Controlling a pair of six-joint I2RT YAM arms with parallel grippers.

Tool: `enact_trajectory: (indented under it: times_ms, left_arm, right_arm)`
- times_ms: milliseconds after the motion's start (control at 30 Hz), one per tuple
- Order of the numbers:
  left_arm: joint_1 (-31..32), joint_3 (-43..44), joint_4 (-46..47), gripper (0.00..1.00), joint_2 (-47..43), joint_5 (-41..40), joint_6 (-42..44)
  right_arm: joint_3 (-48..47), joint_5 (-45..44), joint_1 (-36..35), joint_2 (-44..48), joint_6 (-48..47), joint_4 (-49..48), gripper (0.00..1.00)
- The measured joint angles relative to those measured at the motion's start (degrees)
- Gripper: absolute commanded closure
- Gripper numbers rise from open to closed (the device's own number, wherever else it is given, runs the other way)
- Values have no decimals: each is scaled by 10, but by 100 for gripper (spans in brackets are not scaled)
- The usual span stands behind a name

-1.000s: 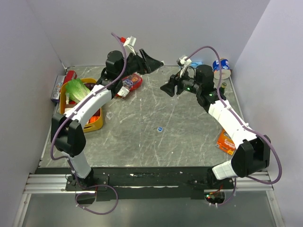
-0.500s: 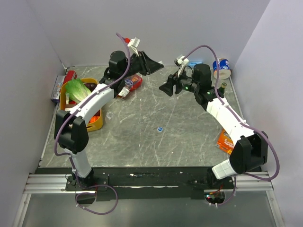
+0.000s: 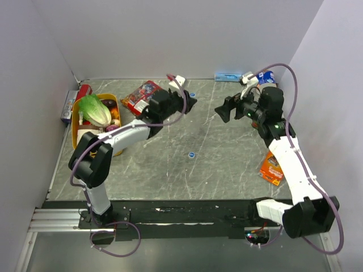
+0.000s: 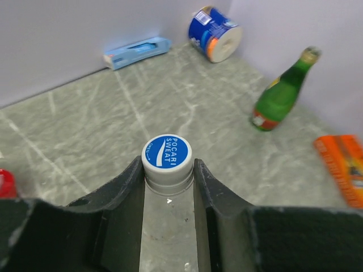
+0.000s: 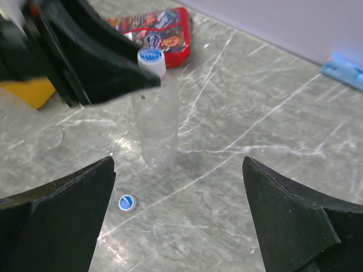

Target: Screw on the bottle caps

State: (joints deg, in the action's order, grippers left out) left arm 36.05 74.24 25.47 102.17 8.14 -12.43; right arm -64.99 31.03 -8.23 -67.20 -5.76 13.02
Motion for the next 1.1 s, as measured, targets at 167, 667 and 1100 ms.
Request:
enact_trajectory:
  times_ms: [167,667,1100]
  left_arm:
    - [31,-39,112,99,20,-75,98]
    - [37,-31,267,97,120,-196,173]
    - [30,-23,261,53,135,-216,168]
  right_arm:
    - [9,-14,2,32,-7,13,0]
    - [36,-36,2,49,-12,63,0]
    - [36,-36,2,46,-12,67,0]
